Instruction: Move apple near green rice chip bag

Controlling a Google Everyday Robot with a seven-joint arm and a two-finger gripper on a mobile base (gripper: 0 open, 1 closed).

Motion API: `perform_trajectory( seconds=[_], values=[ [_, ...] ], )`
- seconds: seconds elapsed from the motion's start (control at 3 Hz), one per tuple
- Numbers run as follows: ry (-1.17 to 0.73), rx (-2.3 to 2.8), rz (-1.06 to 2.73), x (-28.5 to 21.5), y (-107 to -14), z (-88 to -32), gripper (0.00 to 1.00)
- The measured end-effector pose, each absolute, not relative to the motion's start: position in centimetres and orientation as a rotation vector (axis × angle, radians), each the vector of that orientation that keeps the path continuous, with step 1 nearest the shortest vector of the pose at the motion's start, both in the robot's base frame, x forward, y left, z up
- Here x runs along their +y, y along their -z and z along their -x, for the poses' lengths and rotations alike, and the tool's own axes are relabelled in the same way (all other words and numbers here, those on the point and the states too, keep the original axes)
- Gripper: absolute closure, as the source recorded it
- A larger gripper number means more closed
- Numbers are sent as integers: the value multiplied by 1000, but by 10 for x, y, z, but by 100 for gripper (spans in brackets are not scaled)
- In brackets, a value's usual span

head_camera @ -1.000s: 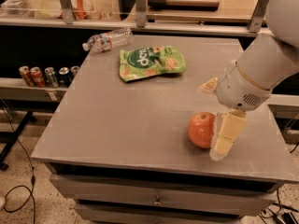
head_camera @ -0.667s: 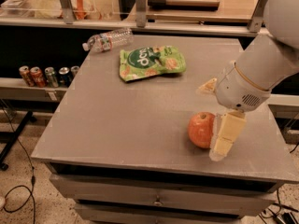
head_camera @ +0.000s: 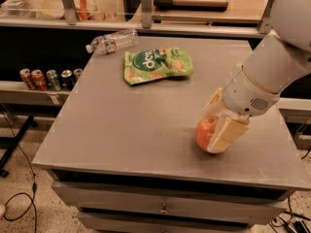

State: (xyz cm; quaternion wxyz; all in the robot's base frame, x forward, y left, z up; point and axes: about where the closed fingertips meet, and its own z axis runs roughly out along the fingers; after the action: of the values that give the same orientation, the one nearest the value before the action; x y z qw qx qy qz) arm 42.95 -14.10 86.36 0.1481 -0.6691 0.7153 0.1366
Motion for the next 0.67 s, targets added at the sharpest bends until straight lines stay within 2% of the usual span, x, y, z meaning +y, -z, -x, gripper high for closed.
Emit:
perform_trajectory(
  seconds=[0.67],
  values=[
    [-396,2047,1930,-141,-865,-430,87]
  ],
)
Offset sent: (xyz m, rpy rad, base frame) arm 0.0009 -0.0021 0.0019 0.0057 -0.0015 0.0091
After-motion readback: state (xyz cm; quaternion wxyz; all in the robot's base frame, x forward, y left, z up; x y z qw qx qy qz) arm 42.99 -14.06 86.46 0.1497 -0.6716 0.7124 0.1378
